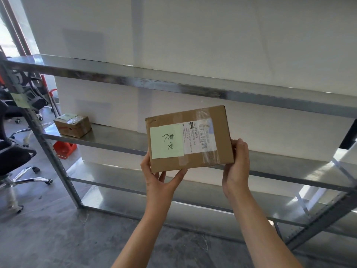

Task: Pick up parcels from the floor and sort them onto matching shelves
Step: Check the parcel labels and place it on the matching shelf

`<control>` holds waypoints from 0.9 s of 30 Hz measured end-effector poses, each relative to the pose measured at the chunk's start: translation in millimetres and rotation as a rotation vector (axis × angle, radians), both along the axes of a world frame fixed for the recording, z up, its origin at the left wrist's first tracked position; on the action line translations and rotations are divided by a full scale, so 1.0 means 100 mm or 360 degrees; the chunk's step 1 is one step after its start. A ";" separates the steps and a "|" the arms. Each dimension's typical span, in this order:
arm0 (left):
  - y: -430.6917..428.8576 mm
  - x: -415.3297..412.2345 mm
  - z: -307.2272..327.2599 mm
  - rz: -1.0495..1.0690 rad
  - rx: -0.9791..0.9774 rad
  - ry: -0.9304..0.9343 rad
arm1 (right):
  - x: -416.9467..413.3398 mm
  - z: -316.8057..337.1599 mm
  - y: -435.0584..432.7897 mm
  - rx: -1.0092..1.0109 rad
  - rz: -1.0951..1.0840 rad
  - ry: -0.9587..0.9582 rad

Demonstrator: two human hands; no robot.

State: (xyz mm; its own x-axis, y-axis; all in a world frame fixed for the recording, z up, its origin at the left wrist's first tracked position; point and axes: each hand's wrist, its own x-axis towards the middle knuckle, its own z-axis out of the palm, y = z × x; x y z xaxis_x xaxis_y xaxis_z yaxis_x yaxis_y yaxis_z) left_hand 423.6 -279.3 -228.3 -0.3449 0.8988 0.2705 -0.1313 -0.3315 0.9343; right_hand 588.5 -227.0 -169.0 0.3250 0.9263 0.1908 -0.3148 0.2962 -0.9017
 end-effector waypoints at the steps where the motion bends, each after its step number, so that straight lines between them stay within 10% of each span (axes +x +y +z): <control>1: 0.00 -0.02 0.02 -0.0094 0.0000 0.0021 | 0.02 0.00 0.01 0.0004 -0.0010 0.0028; 21: 0.12 -0.45 0.11 -0.0556 -0.0084 0.0393 | 0.35 0.27 0.24 -0.0027 -0.0010 0.0124; 27: 0.16 -0.34 -0.02 -0.0256 0.0024 0.0694 | 0.26 0.31 0.27 -0.0121 -0.0006 0.0077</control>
